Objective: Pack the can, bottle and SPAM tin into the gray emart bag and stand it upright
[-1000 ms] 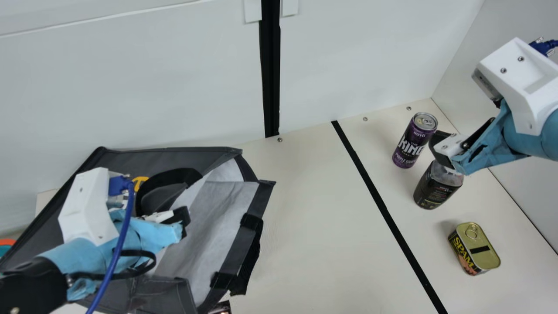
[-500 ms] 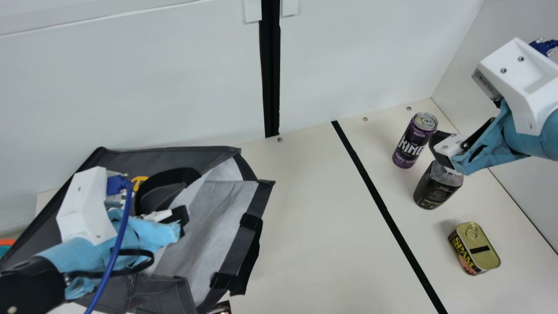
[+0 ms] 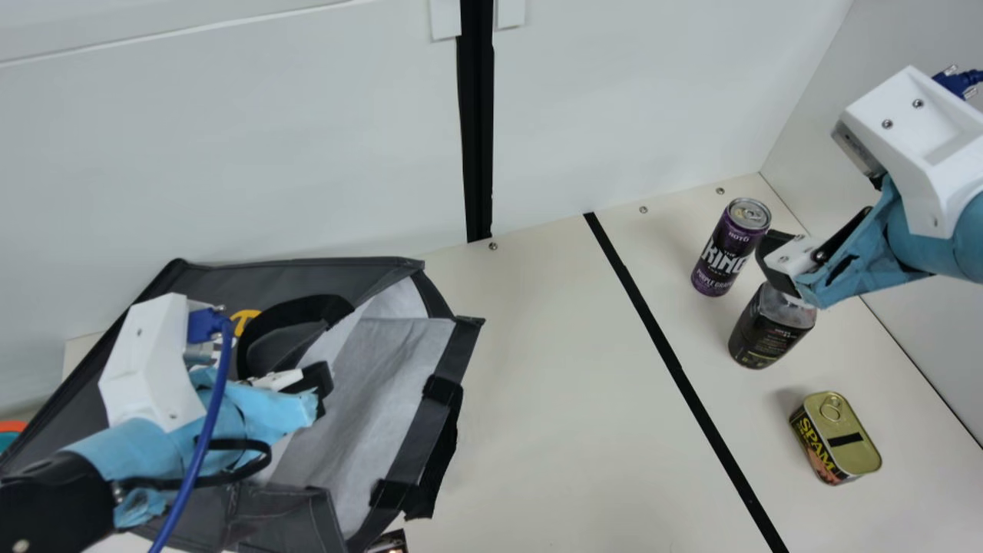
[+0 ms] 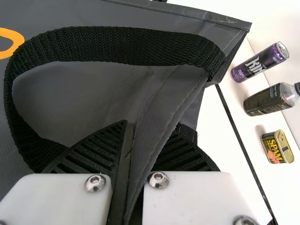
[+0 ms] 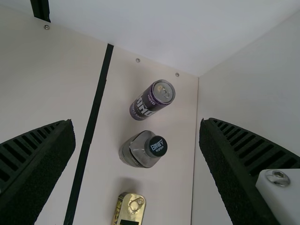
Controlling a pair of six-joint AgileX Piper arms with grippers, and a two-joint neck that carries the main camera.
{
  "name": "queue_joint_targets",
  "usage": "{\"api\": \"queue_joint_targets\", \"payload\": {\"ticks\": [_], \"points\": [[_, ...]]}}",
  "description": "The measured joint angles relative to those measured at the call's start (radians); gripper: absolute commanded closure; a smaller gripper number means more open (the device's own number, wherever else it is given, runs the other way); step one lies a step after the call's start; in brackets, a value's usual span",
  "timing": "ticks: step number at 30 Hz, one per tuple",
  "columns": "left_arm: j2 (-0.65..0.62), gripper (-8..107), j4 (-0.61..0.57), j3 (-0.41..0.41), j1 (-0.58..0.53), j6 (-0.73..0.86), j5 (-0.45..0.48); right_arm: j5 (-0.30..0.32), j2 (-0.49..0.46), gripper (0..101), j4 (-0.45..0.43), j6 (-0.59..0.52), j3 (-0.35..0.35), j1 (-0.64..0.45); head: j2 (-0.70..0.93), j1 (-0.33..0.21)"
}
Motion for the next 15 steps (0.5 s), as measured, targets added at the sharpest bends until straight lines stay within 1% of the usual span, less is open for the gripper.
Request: {"api": "queue_joint_targets", "payload": {"ticks": [13,15], "points": [[0.000,107,0.000,0.000,0.000,0.000,0.000,0.000,0.000,6,0.000,0.000,0.000,0.000,0.000,0.000],[0.000,107,0.000,0.000,0.000,0.000,0.000,-0.010,-0.011,6,-0.015,0.014,0.014,0.014,-0.002,0.000]]}}
